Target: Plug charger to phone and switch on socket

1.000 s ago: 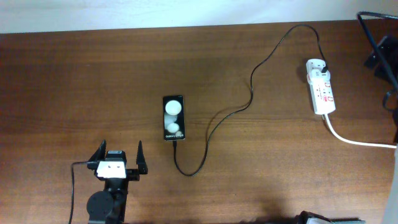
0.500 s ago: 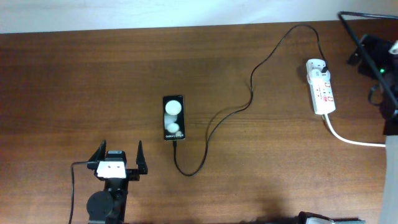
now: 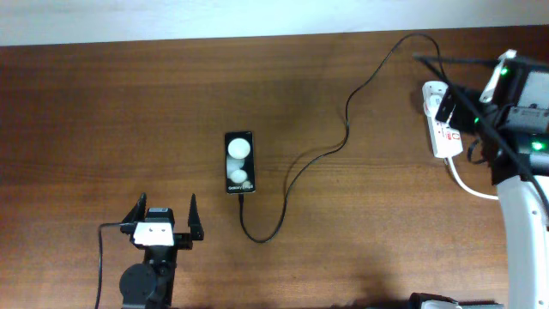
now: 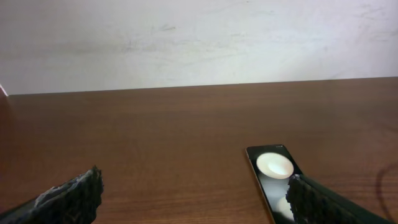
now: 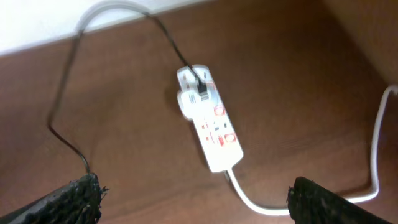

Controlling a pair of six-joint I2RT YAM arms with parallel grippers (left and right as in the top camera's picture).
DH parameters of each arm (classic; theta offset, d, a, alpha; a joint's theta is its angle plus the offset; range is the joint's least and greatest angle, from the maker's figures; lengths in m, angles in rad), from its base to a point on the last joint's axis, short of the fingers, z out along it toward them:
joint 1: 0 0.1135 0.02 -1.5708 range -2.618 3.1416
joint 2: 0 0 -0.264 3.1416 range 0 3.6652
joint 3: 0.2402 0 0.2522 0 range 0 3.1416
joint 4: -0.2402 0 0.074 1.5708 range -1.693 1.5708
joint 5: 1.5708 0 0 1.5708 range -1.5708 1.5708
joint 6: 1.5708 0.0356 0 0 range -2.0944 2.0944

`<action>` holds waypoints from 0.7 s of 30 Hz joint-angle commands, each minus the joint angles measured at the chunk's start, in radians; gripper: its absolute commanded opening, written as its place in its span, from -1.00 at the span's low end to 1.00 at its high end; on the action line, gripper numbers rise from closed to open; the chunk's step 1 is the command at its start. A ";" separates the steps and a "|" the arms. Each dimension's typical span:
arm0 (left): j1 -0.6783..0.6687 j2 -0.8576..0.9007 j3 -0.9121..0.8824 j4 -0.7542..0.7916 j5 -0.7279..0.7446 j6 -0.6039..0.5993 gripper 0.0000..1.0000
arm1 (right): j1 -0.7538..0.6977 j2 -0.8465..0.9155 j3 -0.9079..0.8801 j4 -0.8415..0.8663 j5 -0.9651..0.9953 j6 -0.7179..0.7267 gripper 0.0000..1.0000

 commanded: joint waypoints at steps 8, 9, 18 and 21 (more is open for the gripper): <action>-0.003 -0.010 -0.001 -0.006 0.007 0.016 0.98 | 0.006 -0.017 -0.070 0.004 0.008 0.003 0.97; -0.003 -0.010 -0.001 -0.006 0.007 0.016 0.98 | 0.006 -0.034 -0.090 0.004 0.008 0.003 0.97; -0.003 -0.010 -0.001 -0.006 0.007 0.016 0.98 | 0.006 -0.187 -0.290 0.004 0.008 0.003 0.97; -0.003 -0.010 -0.001 -0.006 0.007 0.016 0.98 | 0.034 -0.192 -0.291 0.003 0.020 -0.002 0.97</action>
